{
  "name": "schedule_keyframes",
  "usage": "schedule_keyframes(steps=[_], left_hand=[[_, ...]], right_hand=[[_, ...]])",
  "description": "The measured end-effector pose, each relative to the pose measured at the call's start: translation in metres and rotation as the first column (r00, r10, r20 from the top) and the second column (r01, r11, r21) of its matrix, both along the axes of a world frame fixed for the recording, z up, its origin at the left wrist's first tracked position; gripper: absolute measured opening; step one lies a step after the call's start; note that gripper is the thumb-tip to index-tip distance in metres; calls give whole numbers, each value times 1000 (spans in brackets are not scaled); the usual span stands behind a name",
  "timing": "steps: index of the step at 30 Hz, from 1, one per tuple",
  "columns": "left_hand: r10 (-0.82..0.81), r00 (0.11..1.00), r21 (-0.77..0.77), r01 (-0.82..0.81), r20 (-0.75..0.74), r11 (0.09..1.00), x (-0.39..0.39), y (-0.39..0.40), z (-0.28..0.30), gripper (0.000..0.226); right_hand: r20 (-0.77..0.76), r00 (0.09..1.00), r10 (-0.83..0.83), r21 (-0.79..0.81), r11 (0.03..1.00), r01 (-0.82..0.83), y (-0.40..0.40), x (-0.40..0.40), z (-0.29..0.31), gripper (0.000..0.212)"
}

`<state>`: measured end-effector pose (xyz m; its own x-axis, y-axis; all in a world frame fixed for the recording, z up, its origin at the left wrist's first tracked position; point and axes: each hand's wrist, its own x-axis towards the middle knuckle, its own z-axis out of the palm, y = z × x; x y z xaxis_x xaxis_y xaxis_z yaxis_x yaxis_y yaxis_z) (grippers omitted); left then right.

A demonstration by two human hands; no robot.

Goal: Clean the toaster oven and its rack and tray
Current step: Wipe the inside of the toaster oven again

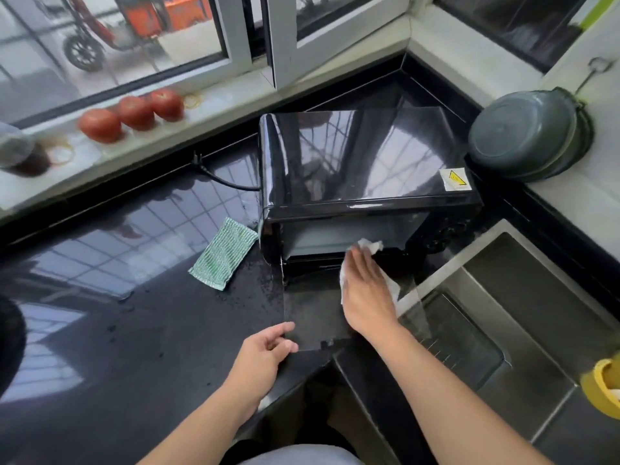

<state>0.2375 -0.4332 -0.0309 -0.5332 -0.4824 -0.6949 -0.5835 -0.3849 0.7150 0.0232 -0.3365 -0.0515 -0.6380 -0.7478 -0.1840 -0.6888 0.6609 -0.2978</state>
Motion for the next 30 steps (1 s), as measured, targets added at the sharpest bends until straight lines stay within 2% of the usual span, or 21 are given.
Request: schedule_keyframes(steps=[5, 8, 10, 12, 14, 16, 17, 21, 25, 30], left_hand=[[138, 990, -9, -138, -19, 990, -5, 7, -2, 32], [182, 983, -27, -182, -1, 983, -5, 7, -6, 33], [215, 977, -22, -215, 8, 976, -5, 10, -6, 32], [228, 974, -34, -228, 12, 973, -6, 11, -4, 32], [217, 976, -53, -216, 8, 975, -7, 10, -3, 33], [229, 973, -81, -226, 21, 971, -9, 7, -3, 34], [247, 969, -97, -243, 22, 965, -11, 5, -2, 35], [270, 963, -151, -263, 28, 953, -15, -10, -3, 34], [302, 953, -169, -292, 35, 941, -18, -46, -6, 35], [221, 975, -120, -216, 30, 969, -11, -69, -5, 33]], right_hand=[[92, 963, 252, -87, 966, -244, -74, 49, -4, 63], [-5, 938, 346, -71, 936, -346, -68, 33, -1, 66], [-66, 967, 246, 17, 969, -246, -46, 7, 2, 72], [-115, 993, 30, 79, 997, -21, -18, -20, 4, 76], [-176, 975, -138, 87, 984, 155, 2, -33, 4, 75], [-148, 968, -204, 77, 973, 217, -7, -28, 7, 76], [-111, 977, -181, 47, 981, 187, -22, -20, 8, 77], [6, 990, 143, -93, 986, -141, -108, 34, 7, 66], [38, 990, 134, -99, 987, -130, -144, 39, -4, 62], [30, 989, 142, -133, 982, -137, -143, 43, 1, 63]])
